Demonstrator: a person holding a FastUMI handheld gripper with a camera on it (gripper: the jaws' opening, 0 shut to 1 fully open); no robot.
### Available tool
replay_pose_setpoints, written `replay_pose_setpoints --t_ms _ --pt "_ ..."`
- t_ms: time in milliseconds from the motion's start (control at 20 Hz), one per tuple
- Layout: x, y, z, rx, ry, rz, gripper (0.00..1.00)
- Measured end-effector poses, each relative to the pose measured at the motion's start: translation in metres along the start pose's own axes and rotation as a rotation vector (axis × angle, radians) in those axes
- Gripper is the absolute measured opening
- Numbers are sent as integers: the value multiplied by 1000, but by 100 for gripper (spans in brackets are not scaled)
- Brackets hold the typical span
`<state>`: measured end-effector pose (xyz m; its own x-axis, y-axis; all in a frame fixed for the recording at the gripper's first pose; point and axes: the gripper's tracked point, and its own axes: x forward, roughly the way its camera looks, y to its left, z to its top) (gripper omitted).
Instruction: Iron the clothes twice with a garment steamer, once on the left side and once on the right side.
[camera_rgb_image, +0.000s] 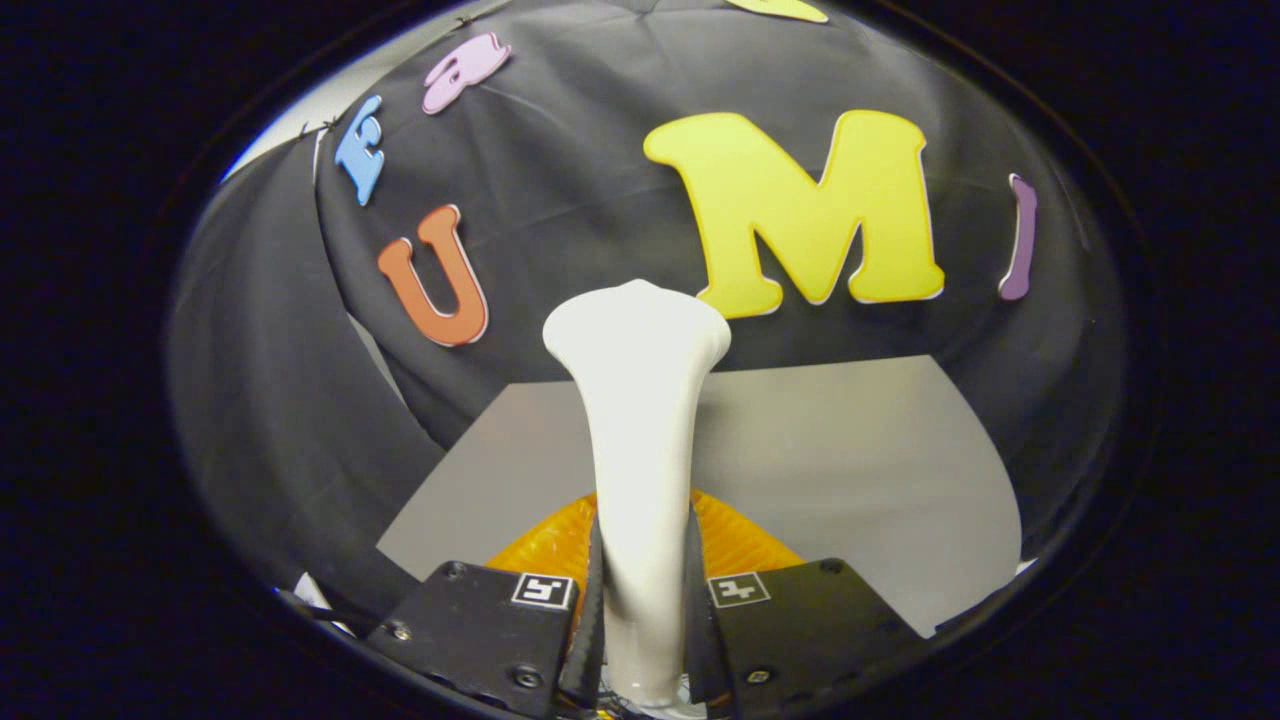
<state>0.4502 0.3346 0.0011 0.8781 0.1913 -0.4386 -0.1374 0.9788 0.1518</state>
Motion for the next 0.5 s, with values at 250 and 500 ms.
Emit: replay_pose_setpoints --t_ms 250,500 --pt "-65 -3 6 40 -100 26 36" --pt "-129 -41 -4 44 -184 -49 36"
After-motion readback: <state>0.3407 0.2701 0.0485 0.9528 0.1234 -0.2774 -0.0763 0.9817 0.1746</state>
